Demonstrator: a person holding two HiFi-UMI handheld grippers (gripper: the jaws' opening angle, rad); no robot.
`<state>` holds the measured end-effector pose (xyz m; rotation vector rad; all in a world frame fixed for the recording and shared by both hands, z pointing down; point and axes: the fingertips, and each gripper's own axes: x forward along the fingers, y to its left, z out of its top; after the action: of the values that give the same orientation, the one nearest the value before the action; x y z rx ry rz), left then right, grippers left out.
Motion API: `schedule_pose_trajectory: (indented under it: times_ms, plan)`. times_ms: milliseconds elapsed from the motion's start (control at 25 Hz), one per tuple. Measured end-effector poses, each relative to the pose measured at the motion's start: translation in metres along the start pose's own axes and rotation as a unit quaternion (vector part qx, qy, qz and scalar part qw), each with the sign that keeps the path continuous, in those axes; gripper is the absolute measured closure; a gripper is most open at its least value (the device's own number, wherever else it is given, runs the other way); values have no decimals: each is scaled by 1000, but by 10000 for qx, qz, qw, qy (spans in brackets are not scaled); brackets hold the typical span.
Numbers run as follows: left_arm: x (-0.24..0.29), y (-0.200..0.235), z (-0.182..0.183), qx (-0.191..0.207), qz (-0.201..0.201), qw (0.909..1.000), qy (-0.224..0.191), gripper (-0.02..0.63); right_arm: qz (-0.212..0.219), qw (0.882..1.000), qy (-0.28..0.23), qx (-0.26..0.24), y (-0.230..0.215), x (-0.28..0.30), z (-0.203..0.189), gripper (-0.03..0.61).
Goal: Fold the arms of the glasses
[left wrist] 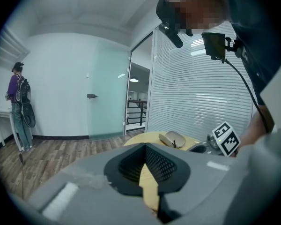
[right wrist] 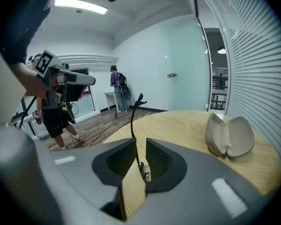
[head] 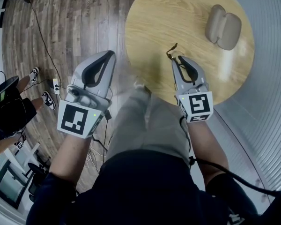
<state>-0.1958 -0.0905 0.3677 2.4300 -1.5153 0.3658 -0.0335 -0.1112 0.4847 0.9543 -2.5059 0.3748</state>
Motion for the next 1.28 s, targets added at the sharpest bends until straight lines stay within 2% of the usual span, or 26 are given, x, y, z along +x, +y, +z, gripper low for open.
schedule_pose_trajectory:
  times_ms: [280, 640, 840, 1000, 1160, 1280]
  plan:
    - [2, -6, 14, 55, -5, 9999, -95, 612, -5, 9998, -202, 23, -5, -6, 14, 505]
    - [-2, -4, 60, 220, 62, 9985, -488, 612, 96, 9982, -595, 8, -1, -24, 65, 499]
    - [5, 0, 73, 329, 93, 9970, -688, 612, 158, 9973, -709, 78, -5, -23, 72, 485]
    - [10, 10, 80, 434, 158, 9972, -581, 612, 183, 9973, -689, 160, -10, -14, 77, 468]
    - [7, 3, 91, 438, 98, 9956, -817, 612, 221, 9971, -697, 186, -7, -16, 81, 463]
    - [4, 0, 87, 395, 128, 9966, -707, 612, 241, 9971, -702, 184, -7, -16, 81, 463]
